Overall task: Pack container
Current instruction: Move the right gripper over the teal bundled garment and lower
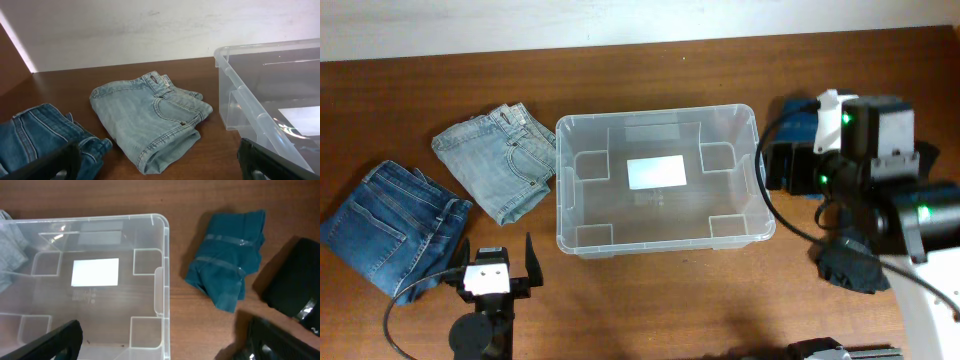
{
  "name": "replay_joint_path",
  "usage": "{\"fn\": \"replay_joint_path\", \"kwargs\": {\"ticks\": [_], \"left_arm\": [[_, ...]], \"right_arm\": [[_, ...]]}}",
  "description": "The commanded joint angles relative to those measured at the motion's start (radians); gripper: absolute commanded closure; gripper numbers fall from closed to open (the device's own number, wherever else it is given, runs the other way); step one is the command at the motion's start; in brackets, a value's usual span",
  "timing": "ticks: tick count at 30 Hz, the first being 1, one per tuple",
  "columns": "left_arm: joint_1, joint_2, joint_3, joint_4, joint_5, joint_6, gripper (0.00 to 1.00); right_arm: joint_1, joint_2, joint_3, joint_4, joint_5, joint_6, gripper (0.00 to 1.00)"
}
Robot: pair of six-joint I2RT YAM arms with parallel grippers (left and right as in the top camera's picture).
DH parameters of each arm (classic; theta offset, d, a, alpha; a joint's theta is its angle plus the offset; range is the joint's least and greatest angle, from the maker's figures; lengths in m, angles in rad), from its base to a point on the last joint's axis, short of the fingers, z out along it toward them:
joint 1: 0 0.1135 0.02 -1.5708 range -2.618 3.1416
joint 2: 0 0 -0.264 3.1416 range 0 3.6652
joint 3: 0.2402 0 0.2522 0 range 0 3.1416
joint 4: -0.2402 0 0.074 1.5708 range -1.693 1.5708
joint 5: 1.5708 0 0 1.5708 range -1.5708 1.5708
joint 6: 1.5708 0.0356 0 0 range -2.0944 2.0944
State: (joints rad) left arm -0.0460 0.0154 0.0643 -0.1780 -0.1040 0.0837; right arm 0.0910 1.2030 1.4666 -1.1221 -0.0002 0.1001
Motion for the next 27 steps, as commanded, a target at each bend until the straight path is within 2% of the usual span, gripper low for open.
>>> {"fn": "replay_joint_path", "kwargs": {"ticks": [1, 6, 15, 19, 27], "left_arm": [[0.006, -0.008, -0.010, 0.002, 0.010, 0.012, 0.01], [0.006, -0.008, -0.010, 0.002, 0.011, 0.012, 0.01], [0.006, -0.008, -0.010, 0.002, 0.011, 0.012, 0.00], [0.006, -0.008, -0.010, 0.002, 0.011, 0.012, 0.01], [0.006, -0.008, -0.010, 0.002, 0.011, 0.012, 0.01]], "right_arm": [[-0.008, 0.040, 0.069, -0.007, 0.009, -0.019, 0.01], [-0.056, 0.052, 0.087, 0.004, 0.008, -0.019, 0.01], [-0.341, 0.100, 0.088, -0.031, -0.211, -0.071, 0.02], [-0.428, 0.135, 0.088, -0.016, -0.232, -0.070, 0.02], [-0.464, 0.180, 0.088, 0.116, -0.236, 0.019, 0.01]]}}
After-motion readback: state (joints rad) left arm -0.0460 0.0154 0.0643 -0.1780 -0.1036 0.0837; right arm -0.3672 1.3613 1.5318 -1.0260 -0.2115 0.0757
